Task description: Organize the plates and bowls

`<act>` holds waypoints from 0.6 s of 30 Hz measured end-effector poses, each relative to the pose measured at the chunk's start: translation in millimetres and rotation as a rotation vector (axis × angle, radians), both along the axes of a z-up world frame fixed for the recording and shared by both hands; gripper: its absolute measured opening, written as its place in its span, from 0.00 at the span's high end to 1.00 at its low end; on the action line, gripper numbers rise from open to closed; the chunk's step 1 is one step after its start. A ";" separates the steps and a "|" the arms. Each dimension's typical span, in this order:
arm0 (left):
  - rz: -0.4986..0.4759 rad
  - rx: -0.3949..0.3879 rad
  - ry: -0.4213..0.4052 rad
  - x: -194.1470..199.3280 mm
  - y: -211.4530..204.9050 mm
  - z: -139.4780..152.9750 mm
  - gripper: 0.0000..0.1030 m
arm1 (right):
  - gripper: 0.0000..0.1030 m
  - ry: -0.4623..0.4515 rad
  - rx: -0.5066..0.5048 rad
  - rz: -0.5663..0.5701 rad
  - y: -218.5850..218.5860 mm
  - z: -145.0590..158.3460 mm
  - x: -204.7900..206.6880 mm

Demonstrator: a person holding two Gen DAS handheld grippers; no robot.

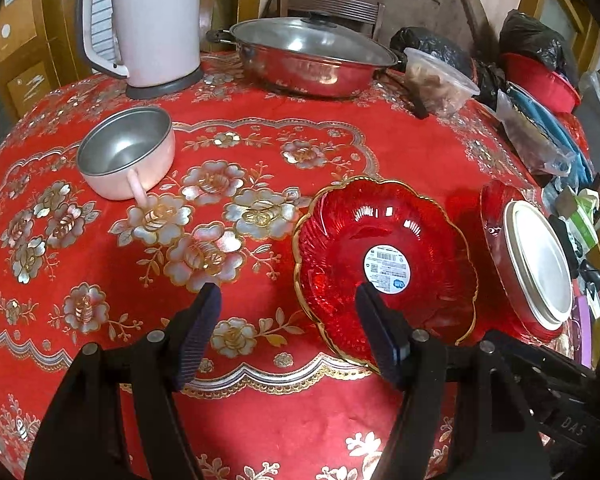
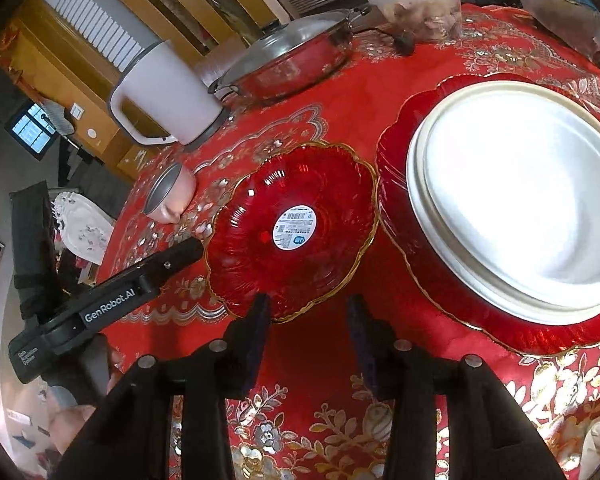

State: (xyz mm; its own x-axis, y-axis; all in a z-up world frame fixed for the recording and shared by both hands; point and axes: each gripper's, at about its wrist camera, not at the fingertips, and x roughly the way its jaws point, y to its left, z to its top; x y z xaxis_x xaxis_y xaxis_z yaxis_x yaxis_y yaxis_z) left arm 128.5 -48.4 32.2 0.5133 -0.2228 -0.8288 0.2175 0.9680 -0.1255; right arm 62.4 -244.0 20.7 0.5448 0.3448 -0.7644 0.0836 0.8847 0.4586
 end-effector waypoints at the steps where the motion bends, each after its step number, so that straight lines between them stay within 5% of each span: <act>1: 0.001 0.001 0.003 0.7 -0.3 -1.1 0.33 | 0.59 0.002 -0.002 -0.002 -0.4 -0.1 0.7; 12: 0.003 -0.006 0.033 7.5 -6.0 -10.6 0.33 | 0.59 0.005 0.022 -0.027 -1.5 -6.1 7.7; 18: -0.003 -0.024 0.024 3.8 -8.1 -1.6 0.33 | 0.59 -0.046 0.043 0.004 -4.5 17.1 -4.4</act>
